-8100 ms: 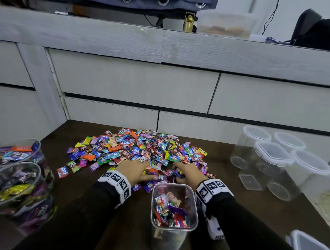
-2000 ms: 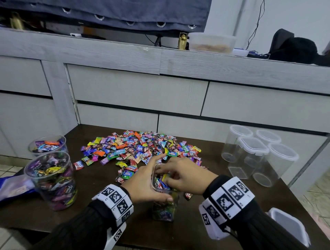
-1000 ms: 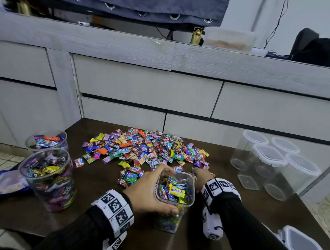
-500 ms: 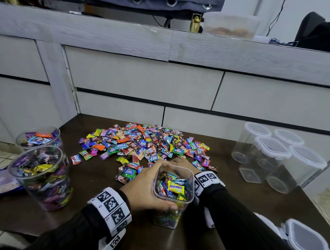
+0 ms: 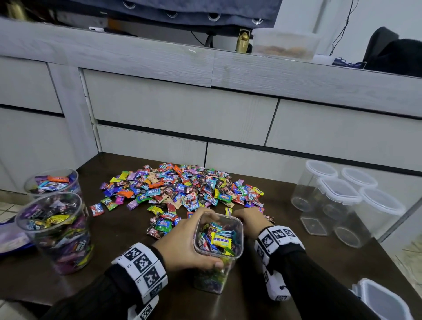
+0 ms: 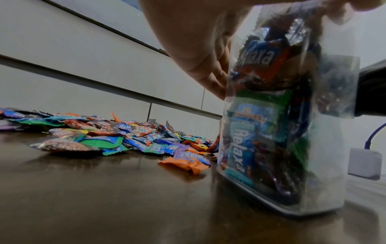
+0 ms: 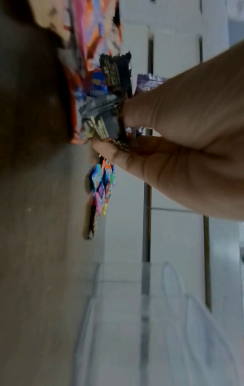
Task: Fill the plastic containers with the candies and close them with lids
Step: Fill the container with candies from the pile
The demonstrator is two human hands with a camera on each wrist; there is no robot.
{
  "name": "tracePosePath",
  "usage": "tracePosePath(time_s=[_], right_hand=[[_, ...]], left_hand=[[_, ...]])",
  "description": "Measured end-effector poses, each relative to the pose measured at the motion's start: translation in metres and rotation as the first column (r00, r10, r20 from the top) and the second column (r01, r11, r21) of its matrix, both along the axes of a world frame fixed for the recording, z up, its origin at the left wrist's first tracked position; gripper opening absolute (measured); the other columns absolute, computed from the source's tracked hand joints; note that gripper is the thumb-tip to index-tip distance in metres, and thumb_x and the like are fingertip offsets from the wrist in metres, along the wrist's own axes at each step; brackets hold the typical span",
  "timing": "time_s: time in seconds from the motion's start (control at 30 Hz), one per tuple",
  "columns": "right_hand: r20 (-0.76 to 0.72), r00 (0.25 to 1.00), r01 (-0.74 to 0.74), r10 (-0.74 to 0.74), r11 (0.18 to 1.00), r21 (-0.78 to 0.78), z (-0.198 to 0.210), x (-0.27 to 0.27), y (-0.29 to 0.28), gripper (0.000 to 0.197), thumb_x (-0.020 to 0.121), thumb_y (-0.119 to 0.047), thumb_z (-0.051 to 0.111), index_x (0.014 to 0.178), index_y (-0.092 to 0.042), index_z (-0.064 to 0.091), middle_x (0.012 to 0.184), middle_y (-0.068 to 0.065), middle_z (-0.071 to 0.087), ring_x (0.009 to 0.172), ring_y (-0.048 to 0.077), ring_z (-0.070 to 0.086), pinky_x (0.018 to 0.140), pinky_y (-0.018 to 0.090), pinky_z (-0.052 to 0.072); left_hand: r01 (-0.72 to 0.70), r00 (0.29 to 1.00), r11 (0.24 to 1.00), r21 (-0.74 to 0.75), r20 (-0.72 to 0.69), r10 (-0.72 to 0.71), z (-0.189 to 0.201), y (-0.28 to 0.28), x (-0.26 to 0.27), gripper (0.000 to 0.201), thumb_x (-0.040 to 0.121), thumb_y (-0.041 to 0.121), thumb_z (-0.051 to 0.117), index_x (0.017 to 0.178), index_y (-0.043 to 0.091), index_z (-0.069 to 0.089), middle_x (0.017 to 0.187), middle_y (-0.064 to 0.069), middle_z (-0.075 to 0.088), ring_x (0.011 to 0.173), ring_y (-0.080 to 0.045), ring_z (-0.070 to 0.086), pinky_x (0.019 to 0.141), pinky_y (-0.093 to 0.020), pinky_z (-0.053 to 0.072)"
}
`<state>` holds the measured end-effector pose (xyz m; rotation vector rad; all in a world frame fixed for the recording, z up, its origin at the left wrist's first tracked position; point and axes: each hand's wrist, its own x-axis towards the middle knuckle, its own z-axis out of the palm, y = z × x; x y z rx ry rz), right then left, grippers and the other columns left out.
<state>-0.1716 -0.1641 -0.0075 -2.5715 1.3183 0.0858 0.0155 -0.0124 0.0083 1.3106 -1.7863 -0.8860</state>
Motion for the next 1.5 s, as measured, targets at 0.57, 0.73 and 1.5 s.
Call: tracePosePath(time_s=[0.57, 0.73, 1.5], right_hand=[[0.668, 0.736, -0.11, 0.107, 0.993, -0.037, 0.117, -0.019, 0.078, 0.022, 0.074, -0.011, 0.08, 0.084, -0.027, 0.069, 0.069, -0.019, 0.063, 0.071, 0.0, 0.059, 0.073, 0.021, 0.05], [0.337, 0.881, -0.277, 0.331, 0.94, -0.2, 0.113, -0.001, 0.099, 0.021, 0.079, -0.012, 0.071, 0.1, -0.015, 0.07, 0.09, -0.003, 0.066, 0.086, 0.013, 0.06, 0.078, 0.025, 0.046], [0.107, 0.928, -0.345, 0.358, 0.931, -0.12, 0.114, 0.009, 0.11, 0.023, 0.088, -0.024, 0.064, 0.11, -0.017, 0.068, 0.103, 0.005, 0.067, 0.094, 0.019, 0.061, 0.083, 0.029, 0.044]], left_hand=[[-0.007, 1.0, 0.998, 0.069, 0.012, 0.006, 0.006, -0.002, -0.01, 0.08, 0.059, 0.043, 0.089, 0.12, 0.043, 0.038, 0.124, 0.027, 0.054, 0.115, 0.018, 0.049, 0.094, -0.001, 0.036], [-0.022, 1.0, 0.999, 0.045, 0.011, 0.022, 0.008, 0.0, -0.013, 0.079, 0.057, 0.053, 0.086, 0.12, 0.046, 0.038, 0.117, 0.021, 0.063, 0.11, 0.008, 0.058, 0.097, -0.022, 0.047], [-0.003, 1.0, 0.998, 0.065, -0.024, 0.004, 0.007, 0.0, -0.011, 0.076, 0.062, 0.044, 0.088, 0.12, 0.047, 0.039, 0.117, 0.023, 0.064, 0.111, 0.001, 0.062, 0.096, -0.031, 0.053]])
